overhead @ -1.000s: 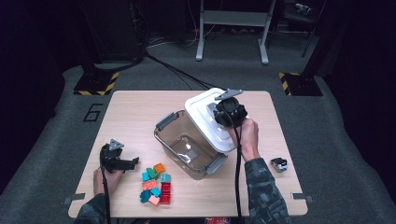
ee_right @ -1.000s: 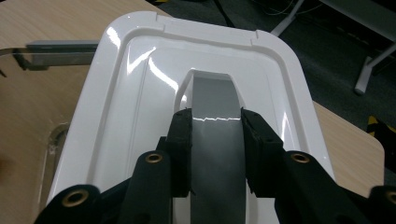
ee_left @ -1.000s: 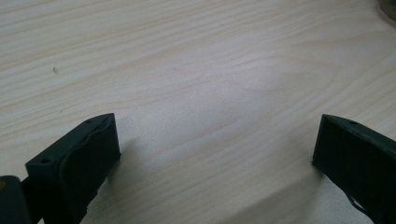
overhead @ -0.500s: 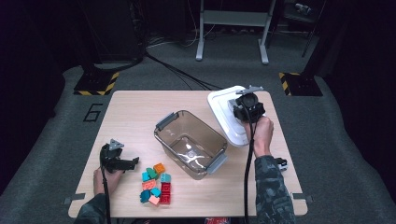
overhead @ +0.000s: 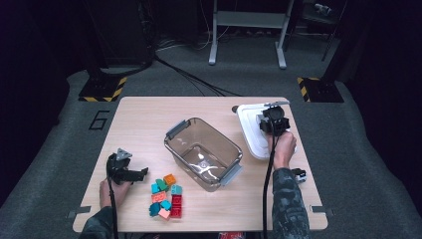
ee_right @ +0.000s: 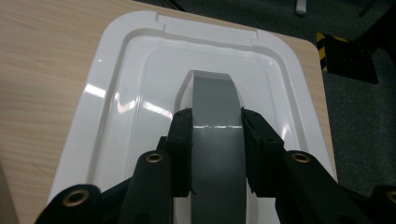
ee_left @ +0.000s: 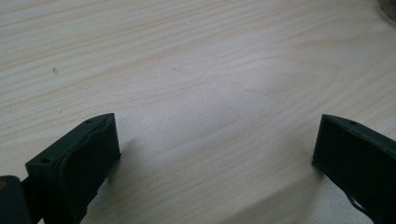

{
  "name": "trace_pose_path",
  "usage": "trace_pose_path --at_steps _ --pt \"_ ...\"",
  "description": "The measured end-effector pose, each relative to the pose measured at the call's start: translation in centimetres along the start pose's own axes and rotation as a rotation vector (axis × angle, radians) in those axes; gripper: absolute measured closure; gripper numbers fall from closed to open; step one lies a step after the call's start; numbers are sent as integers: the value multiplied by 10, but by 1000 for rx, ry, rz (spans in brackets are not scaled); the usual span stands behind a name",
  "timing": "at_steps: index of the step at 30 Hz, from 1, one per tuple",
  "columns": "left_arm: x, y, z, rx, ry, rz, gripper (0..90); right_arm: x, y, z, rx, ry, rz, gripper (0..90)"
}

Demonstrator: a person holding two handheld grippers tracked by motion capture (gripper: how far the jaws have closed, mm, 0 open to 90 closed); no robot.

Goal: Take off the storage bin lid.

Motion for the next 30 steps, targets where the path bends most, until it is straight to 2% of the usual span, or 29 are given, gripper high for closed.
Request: trace_pose_path --at_steps 10,17,23,30 --pt "0 0 0 0 0 0 3 -6 33 -30 60 22 -68 667" --pt "0 0 0 -2 0 0 4 -1 50 -47 89 24 -118 666" --pt "0 0 0 3 1 -1 4 5 62 -58 114 33 -113 665" --pt "0 0 0 2 1 -1 4 10 67 -65 137 55 -68 661"
Point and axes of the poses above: each handheld gripper's, and its own axes: z roughly backward along the jaws, y roughly out of its underside, x roughly to its left, the point moved 7 cm from there along -z, roughly forward along the jaws, and after that the axes turned 1 degree about -x, right-handed, at the moved point
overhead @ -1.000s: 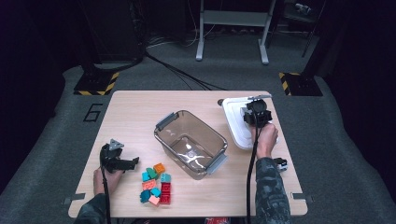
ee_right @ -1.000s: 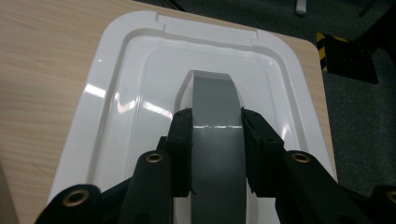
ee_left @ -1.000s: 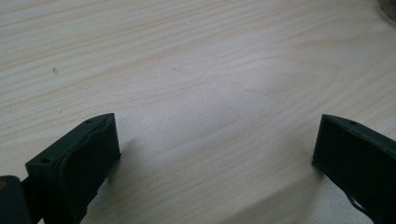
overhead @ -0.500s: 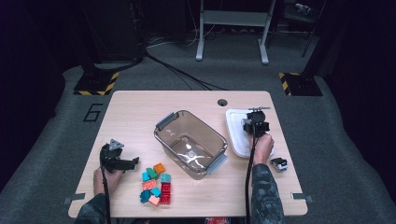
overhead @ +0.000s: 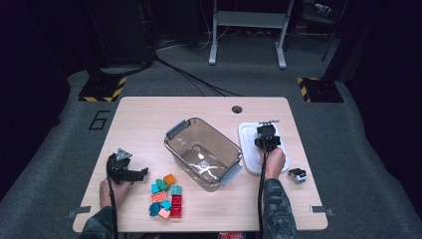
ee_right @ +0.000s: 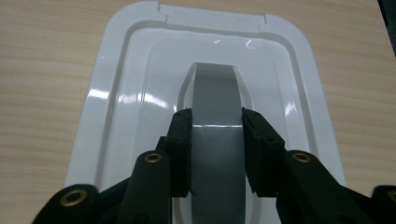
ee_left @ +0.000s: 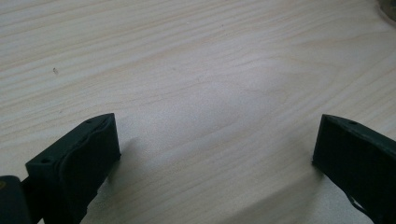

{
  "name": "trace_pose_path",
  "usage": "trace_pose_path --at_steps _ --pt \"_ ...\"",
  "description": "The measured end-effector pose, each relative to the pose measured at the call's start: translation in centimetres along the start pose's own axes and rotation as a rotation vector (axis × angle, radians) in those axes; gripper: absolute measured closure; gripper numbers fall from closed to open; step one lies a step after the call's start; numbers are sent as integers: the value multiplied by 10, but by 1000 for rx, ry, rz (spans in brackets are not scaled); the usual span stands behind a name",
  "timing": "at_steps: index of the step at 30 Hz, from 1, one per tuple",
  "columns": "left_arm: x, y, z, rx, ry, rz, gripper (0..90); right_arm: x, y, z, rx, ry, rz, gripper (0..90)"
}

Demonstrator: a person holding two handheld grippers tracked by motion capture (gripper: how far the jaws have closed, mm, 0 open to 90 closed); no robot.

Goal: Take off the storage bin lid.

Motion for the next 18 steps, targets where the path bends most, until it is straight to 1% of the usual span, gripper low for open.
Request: trace_pose_path --at_steps 4,5,7,8,11,12,13,14,15,16,17,18 --pt "0 0 0 -2 -1 1 4 0 1 -2 4 -1 -1 659" --pt "0 0 0 5 2 -1 4 0 1 -2 5 0 1 659" --pt "0 0 0 -2 -1 1 4 1 2 -2 7 -9 -11 652" --pt "0 0 0 5 2 -1 4 0 2 -2 9 -14 -2 630" --pt "0 0 0 -3 -1 1 4 -1 3 -4 21 -20 -3 549" --pt "0 0 0 -2 -1 1 3 -2 3 -4 21 -9 -3 520" --pt "0 0 0 3 3 0 4 -2 3 -2 23 -9 -5 502" --pt "0 0 0 -3 -1 1 4 -2 3 -1 23 -23 0 469" --pt "0 0 0 -2 -1 1 4 -2 3 1 25 -26 -7 442" --pt "0 0 0 -2 -1 1 4 -2 3 1 25 -26 -7 442" --pt "0 0 0 -2 -1 1 4 -3 2 3 16 -30 4 415" --pt "0 0 0 1 0 0 4 -4 0 9 8 -46 7 349"
Point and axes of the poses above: each handheld gripper's, and its own axes: z roughly backward along the jaws, y roughly out of its underside, x roughly to its left, the point moved 7 cm from there along -z, roughly forward along the jaws, and after that the axes turned 1 degree about -x, right-handed, at the moved point
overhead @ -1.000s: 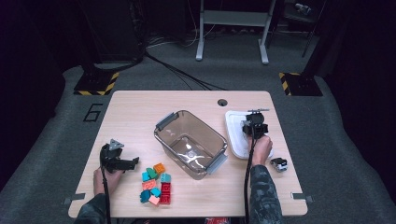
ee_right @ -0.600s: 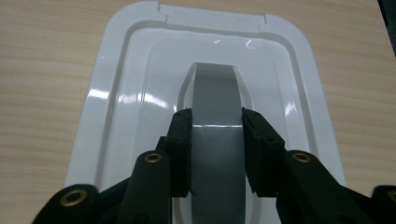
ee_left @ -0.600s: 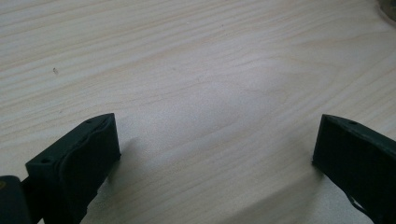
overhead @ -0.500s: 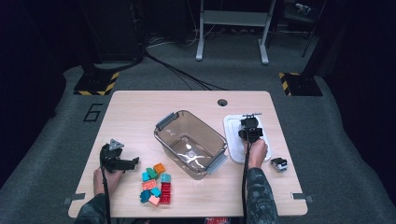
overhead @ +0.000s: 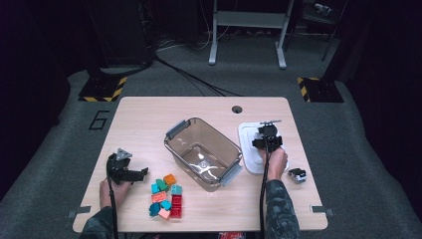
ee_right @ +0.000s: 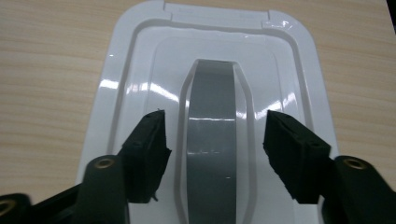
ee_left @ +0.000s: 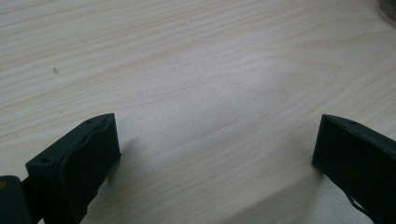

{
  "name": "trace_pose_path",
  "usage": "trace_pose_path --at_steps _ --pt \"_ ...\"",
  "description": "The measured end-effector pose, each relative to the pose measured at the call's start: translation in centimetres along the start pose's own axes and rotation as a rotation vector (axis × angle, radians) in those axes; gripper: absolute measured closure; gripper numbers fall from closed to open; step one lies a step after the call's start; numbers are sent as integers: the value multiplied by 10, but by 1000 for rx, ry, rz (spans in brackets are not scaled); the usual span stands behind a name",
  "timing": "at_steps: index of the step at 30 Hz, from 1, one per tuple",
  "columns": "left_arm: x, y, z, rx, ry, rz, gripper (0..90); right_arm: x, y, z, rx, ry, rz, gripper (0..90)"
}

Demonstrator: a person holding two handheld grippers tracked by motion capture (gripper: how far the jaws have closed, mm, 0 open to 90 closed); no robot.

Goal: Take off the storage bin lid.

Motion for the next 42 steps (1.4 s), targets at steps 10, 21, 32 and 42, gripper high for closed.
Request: trace_pose_path --at_steps 10,21,32,42 --pt "0 0 0 -3 -1 0 4 -12 10 37 -4 -87 81 159" --pt "0 0 0 -3 -1 0 4 -32 39 64 -4 -120 146 37" --pt "0 0 0 -3 -1 0 4 -61 70 79 2 -152 95 0" --pt "0 0 0 0 1 -1 4 -87 103 81 -1 -157 42 0"
Point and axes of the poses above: each handheld gripper's, and its own axes: z roughly backward along the jaws, y roughly out of its underside, x roughly to its left, the point moved 7 cm from there along -z, roughly forward along the jaws, and after that the axes turned 1 degree about -x, right-handed, at the moved point
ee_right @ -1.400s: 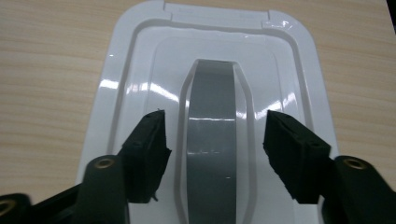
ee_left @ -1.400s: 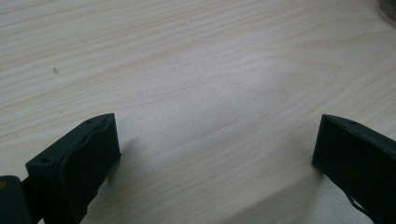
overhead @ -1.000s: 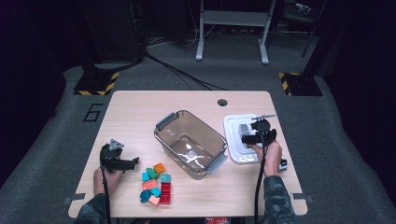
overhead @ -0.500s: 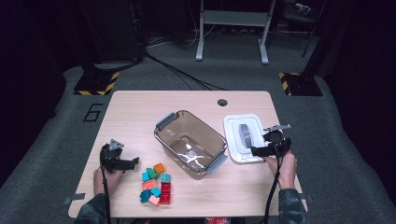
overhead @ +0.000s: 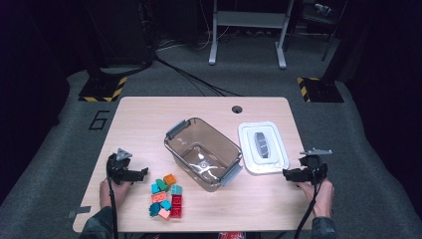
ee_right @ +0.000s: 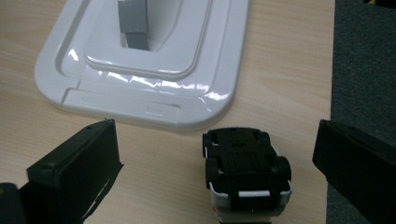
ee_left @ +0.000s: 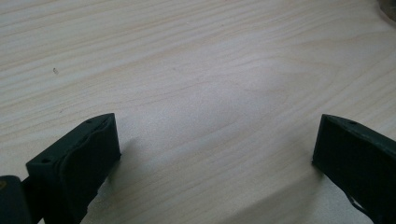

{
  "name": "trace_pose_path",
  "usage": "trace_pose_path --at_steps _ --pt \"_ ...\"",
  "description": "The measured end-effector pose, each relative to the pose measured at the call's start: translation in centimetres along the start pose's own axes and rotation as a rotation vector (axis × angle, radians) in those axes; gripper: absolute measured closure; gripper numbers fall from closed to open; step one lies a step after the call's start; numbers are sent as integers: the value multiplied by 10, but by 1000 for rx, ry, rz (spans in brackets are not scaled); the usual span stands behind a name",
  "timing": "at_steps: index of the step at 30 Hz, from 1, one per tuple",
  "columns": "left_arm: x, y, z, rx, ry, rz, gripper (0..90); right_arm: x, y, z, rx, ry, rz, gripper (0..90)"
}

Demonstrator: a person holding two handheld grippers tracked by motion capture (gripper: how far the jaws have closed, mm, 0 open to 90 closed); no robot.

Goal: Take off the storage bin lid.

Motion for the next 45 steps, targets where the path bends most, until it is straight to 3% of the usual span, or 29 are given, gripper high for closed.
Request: trace_pose_path --at_steps 4,8,9,11,18,32,45 --pt "0 0 0 1 2 -1 5 -6 8 -4 -10 3 -10 34" --pt "0 0 0 -6 -3 0 5 -8 14 -4 -25 -12 -40 198" --pt "0 0 0 -2 -1 -1 5 -10 14 -4 -36 -12 -23 248" --pt "0 0 0 3 3 -2 5 -10 17 -3 -35 -12 -48 291" --pt "0 0 0 -6 -3 0 5 -15 23 -3 -72 -13 -56 441" --pt "0 0 0 -3 -2 0 5 -22 28 -6 -98 -29 -106 473" --pt "0 0 0 -1 -1 -1 5 -20 18 9 -161 -30 -95 475"
Point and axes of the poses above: each handheld gripper's, and its own axes: z roughly backward along the jaws, y roughly out of its underside, x roughly to its left, the point moved 7 cm from there along -z, roughly forward along the jaws, and after that the axes turned 1 degree about -x, right-handed, at the moved point
